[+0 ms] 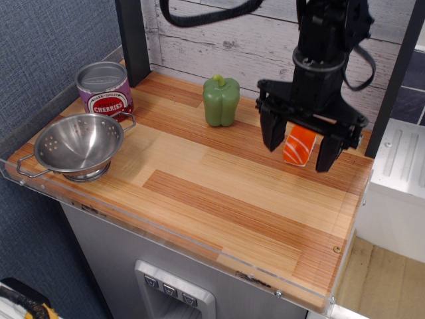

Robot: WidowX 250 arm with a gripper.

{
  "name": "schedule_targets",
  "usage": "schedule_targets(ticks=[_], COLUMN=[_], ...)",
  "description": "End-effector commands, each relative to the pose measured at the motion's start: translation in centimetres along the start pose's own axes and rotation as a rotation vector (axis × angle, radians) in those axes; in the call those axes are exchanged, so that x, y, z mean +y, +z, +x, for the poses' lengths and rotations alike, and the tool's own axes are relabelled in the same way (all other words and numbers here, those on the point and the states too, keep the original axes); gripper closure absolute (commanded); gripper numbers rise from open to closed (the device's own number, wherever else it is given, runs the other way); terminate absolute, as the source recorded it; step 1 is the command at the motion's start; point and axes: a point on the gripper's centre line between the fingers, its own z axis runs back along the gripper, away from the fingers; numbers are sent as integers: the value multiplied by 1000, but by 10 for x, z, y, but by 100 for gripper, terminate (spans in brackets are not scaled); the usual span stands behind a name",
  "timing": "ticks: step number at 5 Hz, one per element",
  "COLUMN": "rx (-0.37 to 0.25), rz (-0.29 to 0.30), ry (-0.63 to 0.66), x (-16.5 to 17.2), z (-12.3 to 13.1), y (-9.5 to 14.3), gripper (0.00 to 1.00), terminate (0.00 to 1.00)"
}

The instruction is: Move the bowl in the front of the sushi.

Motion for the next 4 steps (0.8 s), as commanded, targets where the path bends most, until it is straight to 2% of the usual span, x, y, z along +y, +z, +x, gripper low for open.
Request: schedule_targets(ticks=[1,2,3,4], rx=[55,82,29,27], rz=[-13,40,68,145], ry=[-151,-148,-175,-140], x=[34,65,105,139], z=[-29,-50,-72,-89], y=[12,15,21,28], gripper=[0,0,0,0], terminate=[0,0,0,0])
